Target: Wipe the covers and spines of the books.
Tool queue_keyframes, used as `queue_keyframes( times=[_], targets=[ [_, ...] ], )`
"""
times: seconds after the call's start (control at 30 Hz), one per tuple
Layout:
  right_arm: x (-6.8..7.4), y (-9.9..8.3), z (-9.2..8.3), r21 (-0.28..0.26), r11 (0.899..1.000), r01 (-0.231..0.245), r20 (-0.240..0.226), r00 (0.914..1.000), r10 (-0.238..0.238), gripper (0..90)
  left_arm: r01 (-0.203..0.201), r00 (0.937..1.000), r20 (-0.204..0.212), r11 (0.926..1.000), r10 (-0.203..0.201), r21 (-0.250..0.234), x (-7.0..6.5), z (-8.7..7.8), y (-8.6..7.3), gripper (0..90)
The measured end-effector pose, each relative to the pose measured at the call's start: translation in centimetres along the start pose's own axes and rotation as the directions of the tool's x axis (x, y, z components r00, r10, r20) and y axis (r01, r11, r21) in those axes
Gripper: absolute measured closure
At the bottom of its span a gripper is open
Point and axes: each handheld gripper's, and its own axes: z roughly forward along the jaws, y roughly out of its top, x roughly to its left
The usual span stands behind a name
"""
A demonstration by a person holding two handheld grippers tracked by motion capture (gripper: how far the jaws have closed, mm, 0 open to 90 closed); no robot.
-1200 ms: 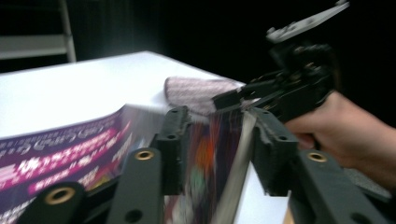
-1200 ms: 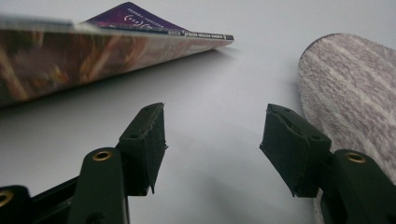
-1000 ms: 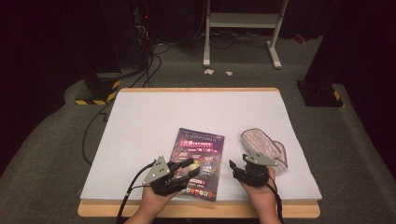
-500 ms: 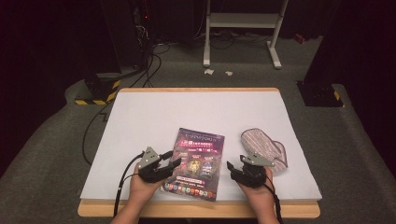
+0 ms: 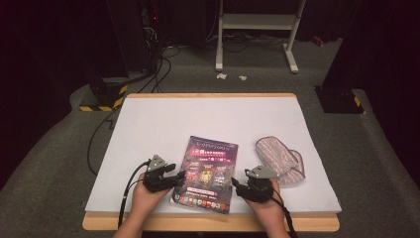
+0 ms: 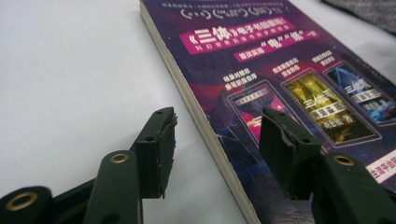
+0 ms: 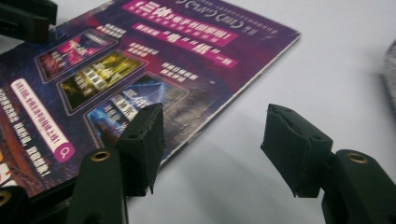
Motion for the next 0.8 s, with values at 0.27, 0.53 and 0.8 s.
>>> queue_keyframes(
  times=[0.27, 0.53, 0.8],
  targets=[
    [1.1, -0.2, 1.0, 0.053, 0.999, 0.007, -0.035, 0.9994, -0.005, 37.0, -0.008, 0.9991, 0.041, 0.9991, 0.006, 0.042, -0.1, 0.3, 0.0, 47.3],
    [1.2, -0.2, 1.4, 0.074, 0.997, -0.001, -0.05, 0.9987, 0.005, 36.7, -0.038, 0.998, 0.052, 0.9976, 0.035, 0.058, -0.8, 0.5, 0.0, 51.2],
    [1.6, 0.0, 1.8, 0.097, 0.995, -0.028, -0.078, 0.9963, 0.036, 35.4, -0.059, 0.9976, 0.041, 0.9963, 0.056, 0.063, -1.4, 0.7, 0.2, 53.2]
  ],
)
